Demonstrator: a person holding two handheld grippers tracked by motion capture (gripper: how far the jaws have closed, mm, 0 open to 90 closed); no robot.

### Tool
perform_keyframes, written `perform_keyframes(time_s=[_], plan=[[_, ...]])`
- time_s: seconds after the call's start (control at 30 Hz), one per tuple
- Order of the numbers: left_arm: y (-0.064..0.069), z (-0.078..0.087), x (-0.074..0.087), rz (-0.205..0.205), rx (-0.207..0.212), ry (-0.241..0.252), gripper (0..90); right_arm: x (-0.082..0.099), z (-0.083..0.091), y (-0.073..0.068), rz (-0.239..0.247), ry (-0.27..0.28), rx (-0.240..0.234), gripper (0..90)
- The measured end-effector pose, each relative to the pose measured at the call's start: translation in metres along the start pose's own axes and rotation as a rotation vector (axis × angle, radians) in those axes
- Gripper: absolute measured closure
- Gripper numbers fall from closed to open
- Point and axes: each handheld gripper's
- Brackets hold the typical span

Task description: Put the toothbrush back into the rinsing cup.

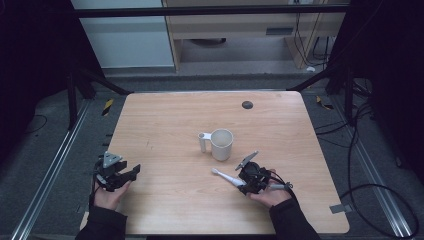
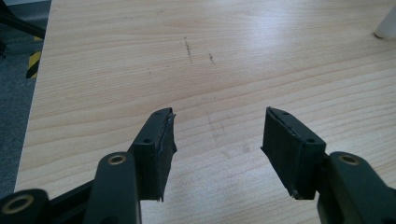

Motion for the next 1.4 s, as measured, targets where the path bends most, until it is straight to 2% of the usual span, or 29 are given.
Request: perform_keyframes(time_s=[0.33,0.6,0.8,1.0,1.13,1.4], plan=[[0.000,0.000,0.000,0.000,0.000,-0.001,42.6,-0.002,-0.007,0.002,-0.001,-0.038,-0.003,62.2],[0.000,0.000,0.000,0.000,0.000,-0.002,42.6,-0.004,-0.009,0.002,-0.002,-0.053,-0.003,64.3],[0.000,0.000,0.000,0.000,0.000,-0.002,42.6,-0.007,-0.008,0.002,-0.025,-0.071,-0.004,66.4],[0.000,0.000,0.000,0.001,0.001,-0.002,42.7,-0.007,-0.008,0.002,-0.016,-0.080,-0.014,66.7],[0.000,0.000,0.000,0.001,0.001,-0.002,42.7,-0.005,-0.002,-0.001,-0.015,-0.068,-0.032,66.8],[0.000,0.000,0.000,0.002,0.001,-0.002,42.8,-0.001,0.016,-0.007,-0.007,-0.004,-0.048,66.9]])
Point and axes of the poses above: each handheld gripper's, and its own axes: z roughly backward along the jaws, x roughly out of its underside, y roughly to its right, and after that the axes turned 11 degrees about -x, right-handed
